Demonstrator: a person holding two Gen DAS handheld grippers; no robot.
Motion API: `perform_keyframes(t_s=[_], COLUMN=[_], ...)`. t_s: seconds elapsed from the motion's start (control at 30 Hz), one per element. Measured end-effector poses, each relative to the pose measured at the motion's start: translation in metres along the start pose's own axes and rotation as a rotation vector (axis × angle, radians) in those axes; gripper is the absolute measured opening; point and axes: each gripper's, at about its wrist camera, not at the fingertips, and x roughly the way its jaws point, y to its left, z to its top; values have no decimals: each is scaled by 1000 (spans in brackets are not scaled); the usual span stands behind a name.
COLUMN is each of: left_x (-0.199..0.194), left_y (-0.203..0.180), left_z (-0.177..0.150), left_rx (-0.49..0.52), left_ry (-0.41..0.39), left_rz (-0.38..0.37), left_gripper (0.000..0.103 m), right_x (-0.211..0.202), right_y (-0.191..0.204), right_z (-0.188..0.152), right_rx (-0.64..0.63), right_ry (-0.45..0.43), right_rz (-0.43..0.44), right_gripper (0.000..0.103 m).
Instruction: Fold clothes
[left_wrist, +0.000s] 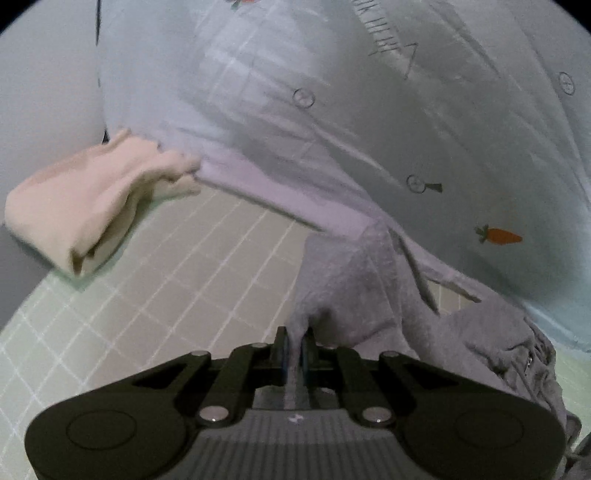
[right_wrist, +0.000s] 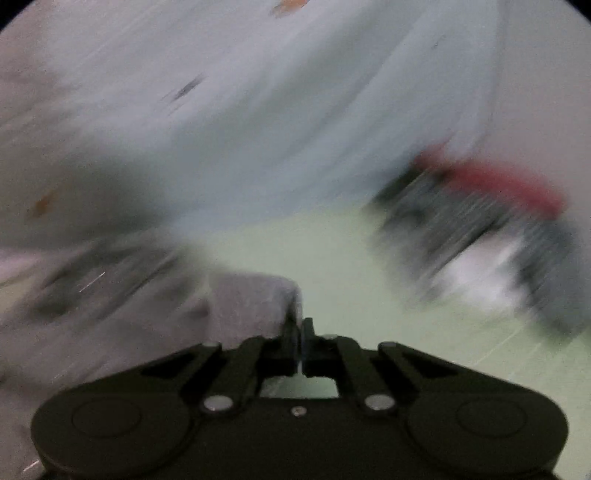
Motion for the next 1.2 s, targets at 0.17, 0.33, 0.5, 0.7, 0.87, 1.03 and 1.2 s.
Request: perform_keyframes(t_s=[0.17,0.33,0.5,0.7,0.87,1.03,1.2], left_x=[10,6,2,6,-2,-3,17], left_y=[-8,-14,-44,-65,-66,-71,-74], left_z=[-12,-45,-80,-91,-103,-114,-115], left_rx=[-24,-64,110,265,306,303,239], left_ry=[70,178,235,292,382,352,381], left_rz=[-3,-49,-105,-62,-49,-83,-101], left_gripper=[10,50,72,77,77,77,77], right_x=[27,30,12,1,1,1,2], right_y=[-32,-2,51,81,79,84,78], right_z=[35,3,-57,-107,-121,-123,-125], right_rx=[-11,38,24,48,60,41,30], right_ry=[-39,100,263,460,511,507,499], right_rz=[-153,-30,147,279,263,253,254], right_gripper=[20,81,93,94,100,103,103])
